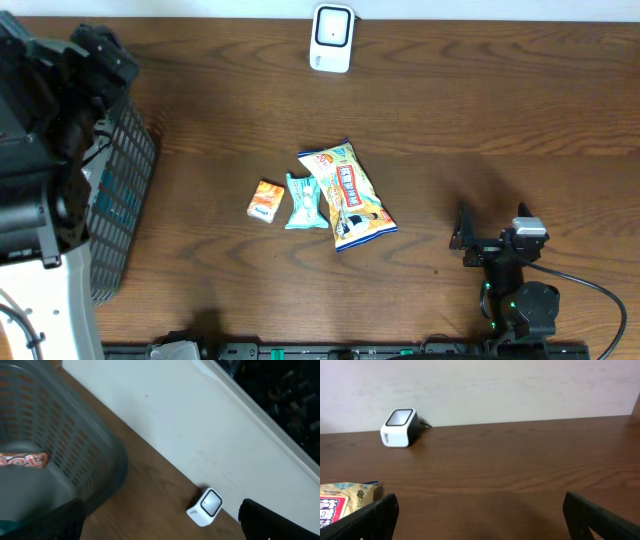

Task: Scan the item barcode
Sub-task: 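Reach the left gripper back into the basket toward the remaining items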

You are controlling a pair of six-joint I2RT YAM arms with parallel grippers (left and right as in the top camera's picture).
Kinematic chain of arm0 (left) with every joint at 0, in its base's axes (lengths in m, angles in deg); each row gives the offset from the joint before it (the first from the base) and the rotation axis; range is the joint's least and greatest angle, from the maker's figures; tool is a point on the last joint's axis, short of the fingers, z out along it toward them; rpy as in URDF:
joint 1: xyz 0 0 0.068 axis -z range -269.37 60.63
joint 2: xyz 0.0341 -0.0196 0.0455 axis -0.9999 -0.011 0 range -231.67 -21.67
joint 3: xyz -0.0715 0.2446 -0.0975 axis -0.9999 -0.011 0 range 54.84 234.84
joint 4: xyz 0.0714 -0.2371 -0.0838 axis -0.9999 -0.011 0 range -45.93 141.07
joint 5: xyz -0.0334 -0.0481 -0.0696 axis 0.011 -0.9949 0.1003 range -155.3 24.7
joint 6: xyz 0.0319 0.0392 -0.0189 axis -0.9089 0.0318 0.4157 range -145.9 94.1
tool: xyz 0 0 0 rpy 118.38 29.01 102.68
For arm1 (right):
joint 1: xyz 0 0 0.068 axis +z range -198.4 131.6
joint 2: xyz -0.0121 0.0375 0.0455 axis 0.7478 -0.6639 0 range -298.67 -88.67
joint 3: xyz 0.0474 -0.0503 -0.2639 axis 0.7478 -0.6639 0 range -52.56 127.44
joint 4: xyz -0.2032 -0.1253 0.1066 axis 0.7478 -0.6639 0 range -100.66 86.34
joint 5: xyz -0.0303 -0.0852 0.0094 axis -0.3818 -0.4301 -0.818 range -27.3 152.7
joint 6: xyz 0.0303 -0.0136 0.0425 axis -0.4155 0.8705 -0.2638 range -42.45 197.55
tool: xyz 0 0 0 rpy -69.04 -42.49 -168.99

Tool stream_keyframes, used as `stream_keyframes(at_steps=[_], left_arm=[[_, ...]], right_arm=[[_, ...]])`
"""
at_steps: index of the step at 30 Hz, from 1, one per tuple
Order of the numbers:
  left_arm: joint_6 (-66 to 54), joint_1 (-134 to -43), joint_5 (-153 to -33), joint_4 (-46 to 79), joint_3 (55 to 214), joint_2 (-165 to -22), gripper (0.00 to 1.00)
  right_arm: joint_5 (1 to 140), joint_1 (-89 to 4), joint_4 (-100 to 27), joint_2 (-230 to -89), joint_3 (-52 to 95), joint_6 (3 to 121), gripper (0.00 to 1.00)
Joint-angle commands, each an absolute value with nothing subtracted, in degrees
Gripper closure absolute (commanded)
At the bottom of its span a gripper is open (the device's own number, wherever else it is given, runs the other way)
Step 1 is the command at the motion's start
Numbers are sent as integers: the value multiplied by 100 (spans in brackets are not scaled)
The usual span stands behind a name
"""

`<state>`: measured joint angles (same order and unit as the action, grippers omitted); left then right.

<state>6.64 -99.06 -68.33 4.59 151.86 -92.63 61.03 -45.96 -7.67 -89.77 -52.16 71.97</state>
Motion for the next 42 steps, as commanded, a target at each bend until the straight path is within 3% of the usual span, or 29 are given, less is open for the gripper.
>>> stream_keyframes(at_steps=[1,34,42], left_arm=[[539,-9943,-6805,385,15280,-9250,2],[200,-9932,-6794,387,15594,-9121,2],[312,-10059,-5395,203,15715,-9166,2]], right_arm=[[6116,-4612,-787,-8971,-5224,7249,1],[6116,-4612,-787,-8971,-5224,7249,1],[6114,-4612,-787,-8971,-5224,7249,1]])
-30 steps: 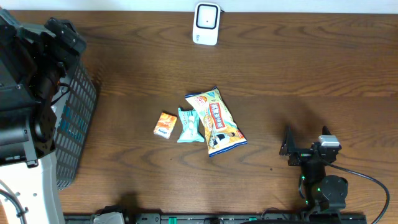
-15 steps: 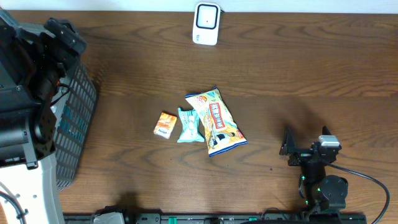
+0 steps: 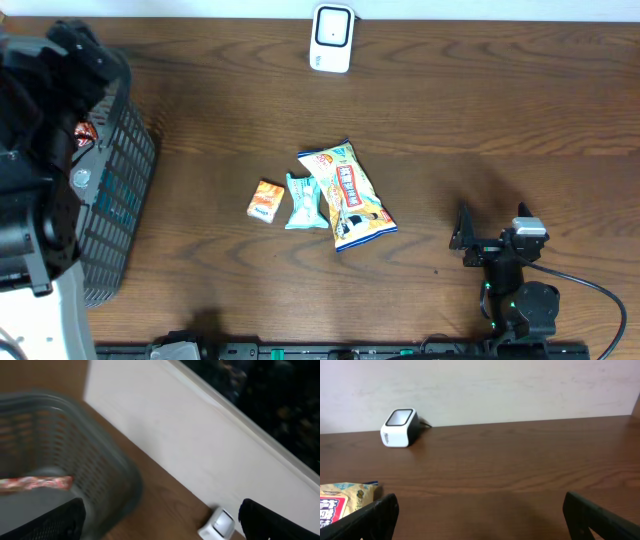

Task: Scan the item barcode
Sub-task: 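Reach the left gripper back into the basket toward the remaining items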

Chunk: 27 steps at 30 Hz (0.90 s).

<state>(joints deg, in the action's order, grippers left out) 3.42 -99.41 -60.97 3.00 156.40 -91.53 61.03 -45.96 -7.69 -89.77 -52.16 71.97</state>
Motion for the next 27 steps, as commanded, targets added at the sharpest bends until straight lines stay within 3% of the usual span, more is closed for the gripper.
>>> stream_keyframes(at_steps=[1,15,23,27], left_arm=[[344,-10146,-5364,127,15715,-9191,2],[1601,-12304,-6022,-1184,15715,-9660,2],[1923,-12450,-6195,-1984,15708,-10539,2],[2006,-12448,-7106,-2076,15708,-11107,2]], right_arm=[[6116,-4612,-787,-8971,-5224,7249,1],[6116,-4612,-785,-8971,-5224,7249,1],[6116,-4612,-787,-8971,-5224,7249,1],[6116,-4612,-787,-8971,-5224,7249,1]])
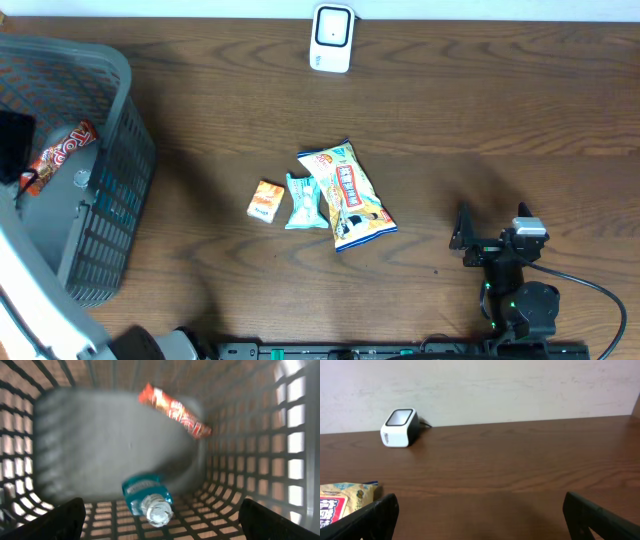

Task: Scan the item barcode
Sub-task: 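Reach the left gripper back into the basket toward the remaining items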

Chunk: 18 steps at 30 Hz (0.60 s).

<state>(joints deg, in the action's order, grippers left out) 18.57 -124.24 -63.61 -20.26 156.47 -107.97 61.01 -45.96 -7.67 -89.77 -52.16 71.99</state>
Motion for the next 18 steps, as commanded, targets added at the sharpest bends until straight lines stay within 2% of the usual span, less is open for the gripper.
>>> stream_keyframes(at_steps=[1,5,11,18], left_arm=[[1964,-12450,-7456,-2094,15708,-11236,2],[994,-12437,-8186,-2043,15708,-11608,2],[-473,-12404,-7303,-1998,15697,-12041,2],[-1266,-12367,-7277,-2085,15367,-12170,2]], right_arm=[[6116,-4612,-787,-8971,-5224,7249,1],[6116,-4612,-787,-8971,-5224,7249,1],[6116,-4612,-787,-8971,-5224,7249,1],[6114,-4612,-787,-8971,-5224,7249,1]])
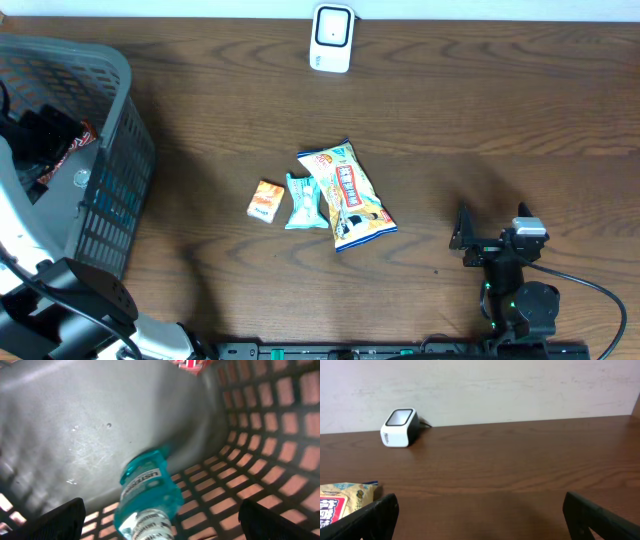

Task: Scan the item barcode
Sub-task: 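Reach the left gripper back into the basket toward the remaining items, then grasp the blue mouthwash bottle with the left gripper and lift it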

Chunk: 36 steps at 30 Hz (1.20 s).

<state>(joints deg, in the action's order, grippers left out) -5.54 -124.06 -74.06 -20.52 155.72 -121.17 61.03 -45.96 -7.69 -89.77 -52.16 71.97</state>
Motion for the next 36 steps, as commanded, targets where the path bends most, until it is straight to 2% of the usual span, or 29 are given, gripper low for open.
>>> stream_keyframes(at_steps=[1,24,25,31,33,36], left_arm=[[-1341,-12363,-7275,-2092,15315,-12170,2],[-1732,-12236,-7275,-1340,13903,-12172,3],[-1732,-12234,-7275,-1309,13885,-12172,14],[-1730,-12234,-7275,-1224,13885,-12172,46],[-1728,-12234,-7277,-1204,13885,-12172,55],[-1666,-12234,-7277,-1204,13885,-12172,60]], right_arm=[[6116,-4612,-787,-8971,-5224,7249,1],[6116,-4612,-785,-8971,-5224,7249,1],[6114,-4612,-787,-8971,-5224,7249,1],[6116,-4612,-787,-8971,-5224,7249,1],[6116,-4612,-787,-8971,-5224,7249,1],[6114,-4612,-785,-8971,-5224,7249,1]])
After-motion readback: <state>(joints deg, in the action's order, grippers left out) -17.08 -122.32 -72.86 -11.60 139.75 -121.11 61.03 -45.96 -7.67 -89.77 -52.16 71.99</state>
